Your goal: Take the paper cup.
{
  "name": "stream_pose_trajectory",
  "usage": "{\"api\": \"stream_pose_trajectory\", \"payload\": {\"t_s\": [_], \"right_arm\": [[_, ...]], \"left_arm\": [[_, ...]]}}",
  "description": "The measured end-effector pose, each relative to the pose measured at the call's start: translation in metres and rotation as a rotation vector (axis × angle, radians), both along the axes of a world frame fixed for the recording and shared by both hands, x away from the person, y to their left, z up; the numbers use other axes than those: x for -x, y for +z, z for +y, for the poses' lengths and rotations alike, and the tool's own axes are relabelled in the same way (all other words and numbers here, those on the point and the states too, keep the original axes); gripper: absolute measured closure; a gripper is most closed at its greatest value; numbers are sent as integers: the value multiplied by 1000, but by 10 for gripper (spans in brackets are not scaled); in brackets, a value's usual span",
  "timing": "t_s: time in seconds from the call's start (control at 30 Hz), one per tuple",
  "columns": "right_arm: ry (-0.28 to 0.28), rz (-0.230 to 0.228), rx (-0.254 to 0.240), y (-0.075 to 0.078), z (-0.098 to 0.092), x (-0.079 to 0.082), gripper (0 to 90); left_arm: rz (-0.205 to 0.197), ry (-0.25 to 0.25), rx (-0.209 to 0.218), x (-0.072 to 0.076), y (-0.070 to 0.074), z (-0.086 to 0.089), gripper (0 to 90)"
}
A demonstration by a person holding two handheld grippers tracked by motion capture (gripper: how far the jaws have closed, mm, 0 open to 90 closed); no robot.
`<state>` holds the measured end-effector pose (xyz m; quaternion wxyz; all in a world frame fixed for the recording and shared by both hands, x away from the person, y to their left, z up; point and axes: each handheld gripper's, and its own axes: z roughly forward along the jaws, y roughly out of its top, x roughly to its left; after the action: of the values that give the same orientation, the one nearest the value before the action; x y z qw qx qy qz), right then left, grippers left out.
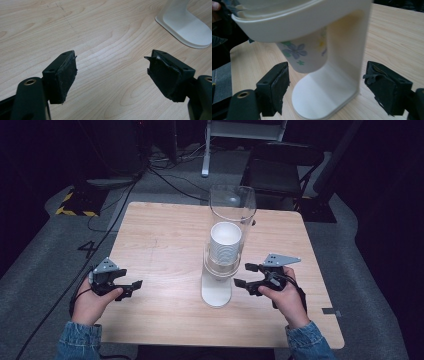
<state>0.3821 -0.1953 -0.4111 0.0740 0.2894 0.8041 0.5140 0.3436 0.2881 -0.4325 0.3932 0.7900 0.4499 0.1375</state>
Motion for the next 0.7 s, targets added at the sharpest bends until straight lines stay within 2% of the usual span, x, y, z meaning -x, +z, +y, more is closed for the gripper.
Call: {"api": "stream_pose_trajectory", "payload": {"t_s": [0.27,0.47,0.7], "right_arm": [[39,-35,-17,-3,27,2,160],[-5,-67,-79,-9,44,-1,160],[-25,-115,-80,-18,56,-4,161]], "left_arm": [[2,-2,-4,-1,-1,0,226],[8,-7,-7,-1,-3,-3,224],[15,-6,-9,-2,-5,-3,224]]}}
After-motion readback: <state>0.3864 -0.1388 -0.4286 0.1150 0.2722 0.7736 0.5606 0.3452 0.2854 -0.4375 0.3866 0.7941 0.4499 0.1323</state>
